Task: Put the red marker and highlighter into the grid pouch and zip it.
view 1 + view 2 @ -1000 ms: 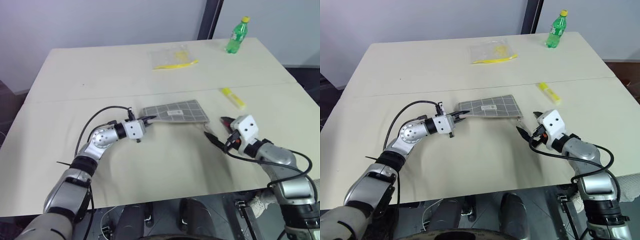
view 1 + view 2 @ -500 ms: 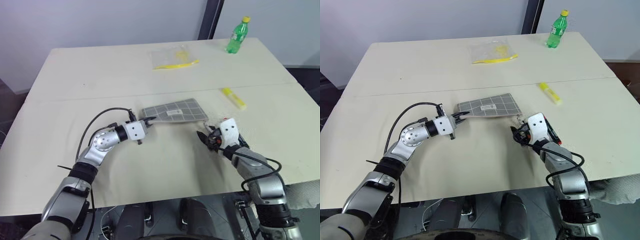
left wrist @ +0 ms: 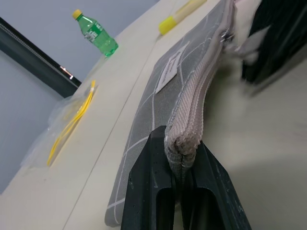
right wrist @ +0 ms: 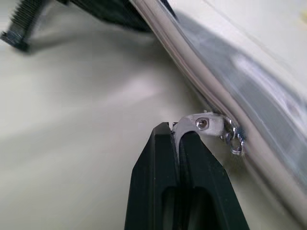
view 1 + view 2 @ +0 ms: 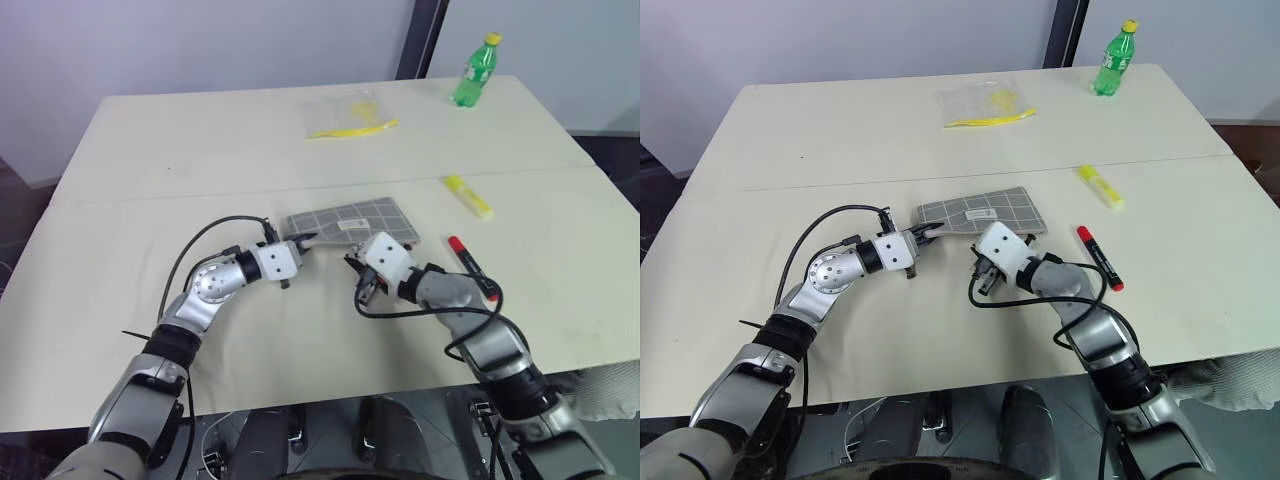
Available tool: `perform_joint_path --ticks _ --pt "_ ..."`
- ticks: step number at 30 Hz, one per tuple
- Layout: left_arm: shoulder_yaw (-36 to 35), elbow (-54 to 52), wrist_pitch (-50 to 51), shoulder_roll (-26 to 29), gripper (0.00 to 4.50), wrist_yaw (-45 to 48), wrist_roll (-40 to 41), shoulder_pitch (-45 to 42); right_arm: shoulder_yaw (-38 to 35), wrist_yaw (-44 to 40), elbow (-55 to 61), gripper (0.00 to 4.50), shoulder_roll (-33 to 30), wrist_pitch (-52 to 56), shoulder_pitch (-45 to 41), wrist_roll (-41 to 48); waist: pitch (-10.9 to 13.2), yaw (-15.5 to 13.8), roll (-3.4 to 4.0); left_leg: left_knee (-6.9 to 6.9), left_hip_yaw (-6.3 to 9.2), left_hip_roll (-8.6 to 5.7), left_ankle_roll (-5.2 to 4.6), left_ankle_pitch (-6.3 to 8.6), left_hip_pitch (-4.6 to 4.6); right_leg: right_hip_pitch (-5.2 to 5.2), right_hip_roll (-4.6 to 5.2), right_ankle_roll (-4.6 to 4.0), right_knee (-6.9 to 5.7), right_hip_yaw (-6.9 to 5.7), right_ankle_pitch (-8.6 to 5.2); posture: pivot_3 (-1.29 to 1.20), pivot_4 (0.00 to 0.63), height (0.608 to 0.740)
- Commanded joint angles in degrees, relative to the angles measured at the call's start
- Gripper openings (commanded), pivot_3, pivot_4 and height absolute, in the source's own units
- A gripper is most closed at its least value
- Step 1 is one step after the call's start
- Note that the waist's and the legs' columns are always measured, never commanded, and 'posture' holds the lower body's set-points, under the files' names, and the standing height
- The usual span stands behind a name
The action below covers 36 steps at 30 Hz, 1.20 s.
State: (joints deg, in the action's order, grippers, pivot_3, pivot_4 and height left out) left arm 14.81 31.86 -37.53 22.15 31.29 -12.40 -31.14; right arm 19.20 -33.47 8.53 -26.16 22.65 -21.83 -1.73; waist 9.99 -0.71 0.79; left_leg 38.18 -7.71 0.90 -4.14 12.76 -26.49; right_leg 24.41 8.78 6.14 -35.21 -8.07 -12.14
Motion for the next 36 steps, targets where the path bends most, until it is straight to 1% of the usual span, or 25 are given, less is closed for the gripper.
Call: perform_joint_path --ticks 1,4,8,14,17,20,21,23,24,28,32,34,36 --pt "1.3 -0.9 -0.1 -0.9 0.0 -0.7 -1.7 -0.8 4.2 -5.2 -0.8 0.05 0.9 -7.4 -4.7 -1.6 0.0 0.1 0.0 0.0 0.0 0.0 0.0 0.0 0.0 0.01 0.0 0.0 0.0 0.0 0.0 0.0 0.15 0.74" --pt "1.4 -0.3 0.1 -1.5 0.0 -1.3 -2.4 -1.4 6.1 -8.7 -2.5 0.05 0.5 -13.6 -6.7 -2.7 0.0 0.0 0.0 0.0 0.0 0.02 0.01 -0.01 0.0 0.01 -0.02 0.0 -0.04 0.0 0.0 0.0 0.15 0.74" --pt "2.0 -0.5 0.6 -2.3 0.0 -1.5 -3.5 -1.4 6.1 -11.5 -6.3 0.05 -0.4 -20.7 -6.9 -2.9 0.0 0.0 -0.01 0.01 -0.01 -0.01 -0.02 -0.01 0.0 -0.05 -0.01 0.01 -0.02 -0.01 0.01 0.0 0.15 0.74" --pt "1.7 -1.5 0.8 -2.4 0.0 -2.0 -4.0 -0.7 3.8 -12.8 -7.6 0.05 -2.7 -25.1 -5.2 -3.0 0.0 0.0 -0.01 0.02 -0.02 -0.01 -0.01 -0.02 0.02 -0.06 -0.01 0.01 -0.03 -0.01 0.01 0.0 0.15 0.74" --pt "1.5 -1.6 0.9 -2.3 0.0 -2.2 -3.9 -0.5 1.6 -13.1 -5.7 0.91 -3.7 -24.1 -3.0 -1.8 0.0 -0.1 -0.01 0.02 -0.02 0.0 0.0 -0.02 0.01 -0.05 -0.01 0.01 -0.04 -0.01 0.01 0.0 0.15 0.74" --pt "1.1 -1.6 1.1 -2.1 0.0 -2.1 -3.3 -0.4 -2.0 -12.0 -1.6 2.45 -5.0 -22.3 1.8 -0.1 0.0 -0.1 -0.01 0.02 -0.02 -0.01 -0.01 0.0 0.0 -0.04 0.02 0.01 -0.02 -0.01 0.01 0.0 0.15 0.74" --pt "1.0 -1.6 1.2 -2.1 0.0 -2.1 -3.1 -0.5 -3.3 -11.7 -0.4 2.89 -5.3 -21.8 3.4 0.6 0.0 -0.1 -0.01 0.02 -0.02 -0.01 -0.02 0.01 0.0 -0.05 0.02 0.01 -0.01 -0.01 0.01 0.0 0.15 0.74" --pt "0.6 -1.8 1.6 -2.1 0.0 -2.0 -2.4 -0.5 -6.6 -11.1 2.6 4.02 -5.7 -20.0 7.6 3.4 0.0 -0.1 -0.01 0.02 -0.03 -0.01 0.06 0.05 -0.01 -0.08 0.03 0.01 -0.02 0.0 0.01 0.0 0.15 0.74" --pt "0.3 -1.8 1.8 -2.1 0.0 -1.9 -1.8 -0.4 -8.5 -10.6 3.9 4.44 -6.1 -19.5 9.8 4.2 0.0 0.0 -0.01 0.01 -0.02 0.0 0.09 0.06 -0.01 -0.09 0.02 0.01 -0.02 0.0 0.01 0.0 0.15 0.74" --pt "-0.8 -2.3 2.7 -1.9 0.0 -1.1 0.4 0.1 -16.3 -8.1 9.4 4.44 -5.9 -15.4 17.2 9.4 0.0 0.0 -0.02 0.01 -0.02 0.02 0.12 0.07 -0.01 -0.1 0.01 0.01 -0.04 0.0 0.01 0.0 0.15 0.74" --pt "-1.4 -2.7 3.1 -1.4 0.0 -0.4 2.1 0.7 -22.9 -3.9 14.7 4.44 -2.5 -10.5 21.5 16.4 0.0 0.0 -0.03 0.01 -0.01 0.04 0.13 0.07 0.0 -0.08 0.0 0.01 -0.04 0.0 0.01 0.0 0.15 0.74" --pt "-1.7 -2.9 3.4 -1.1 0.0 0.0 2.9 1.1 -26.5 -0.1 16.5 4.44 0.7 -9.5 24.0 19.2 0.0 0.0 -0.03 0.0 0.0 0.06 0.13 0.07 0.0 -0.05 -0.01 0.01 -0.03 0.01 0.01 0.0 0.15 0.74" --pt "-2.0 -3.0 3.5 -0.9 0.0 0.2 3.5 1.4 -29.1 3.6 18.3 4.44 3.2 -8.8 26.4 19.9 0.0 -0.1 -0.03 -0.03 0.0 0.06 0.13 0.08 0.0 -0.06 -0.01 0.01 -0.03 0.01 0.0 0.0 0.15 0.74"
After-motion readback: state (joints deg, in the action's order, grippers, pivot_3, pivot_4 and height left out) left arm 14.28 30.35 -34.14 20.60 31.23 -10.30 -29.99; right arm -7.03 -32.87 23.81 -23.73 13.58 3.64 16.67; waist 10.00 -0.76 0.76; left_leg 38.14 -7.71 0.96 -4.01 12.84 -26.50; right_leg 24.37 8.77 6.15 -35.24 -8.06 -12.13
